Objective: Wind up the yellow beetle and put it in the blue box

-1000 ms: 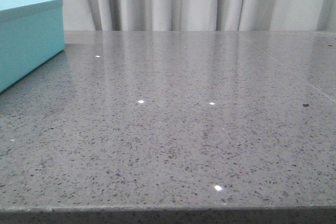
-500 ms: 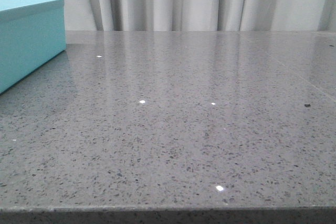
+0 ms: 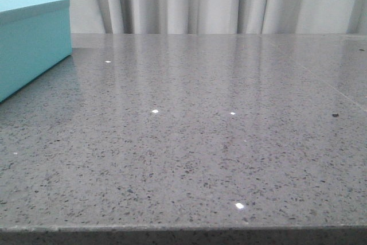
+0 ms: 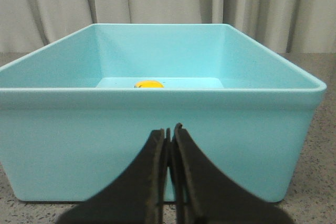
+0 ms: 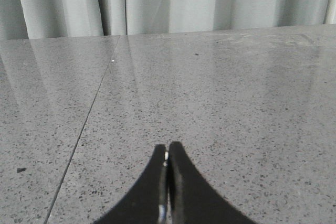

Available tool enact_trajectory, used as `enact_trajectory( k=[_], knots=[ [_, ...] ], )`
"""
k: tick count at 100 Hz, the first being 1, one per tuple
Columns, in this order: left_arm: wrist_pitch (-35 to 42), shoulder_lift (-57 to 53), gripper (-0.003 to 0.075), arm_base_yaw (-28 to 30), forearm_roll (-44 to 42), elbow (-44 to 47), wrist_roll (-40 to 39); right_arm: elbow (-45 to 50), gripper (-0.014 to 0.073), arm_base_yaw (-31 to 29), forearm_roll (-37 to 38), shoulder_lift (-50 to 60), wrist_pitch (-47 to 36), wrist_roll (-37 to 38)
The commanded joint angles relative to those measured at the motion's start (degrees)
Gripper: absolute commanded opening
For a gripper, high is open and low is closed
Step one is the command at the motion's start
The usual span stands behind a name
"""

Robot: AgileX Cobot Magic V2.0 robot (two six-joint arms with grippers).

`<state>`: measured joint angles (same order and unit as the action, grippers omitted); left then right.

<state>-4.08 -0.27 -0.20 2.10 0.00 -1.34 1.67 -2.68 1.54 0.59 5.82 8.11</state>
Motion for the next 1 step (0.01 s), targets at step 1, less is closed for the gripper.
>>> enact_trajectory(
  k=[1],
  knots=[
    [4.7,-1.9,-0.0018,-0.3,0.6,1.2,-0.4,-0.9,-0.0067,-0.2,0.7,1.3,-3.8,-0.1]
  ],
)
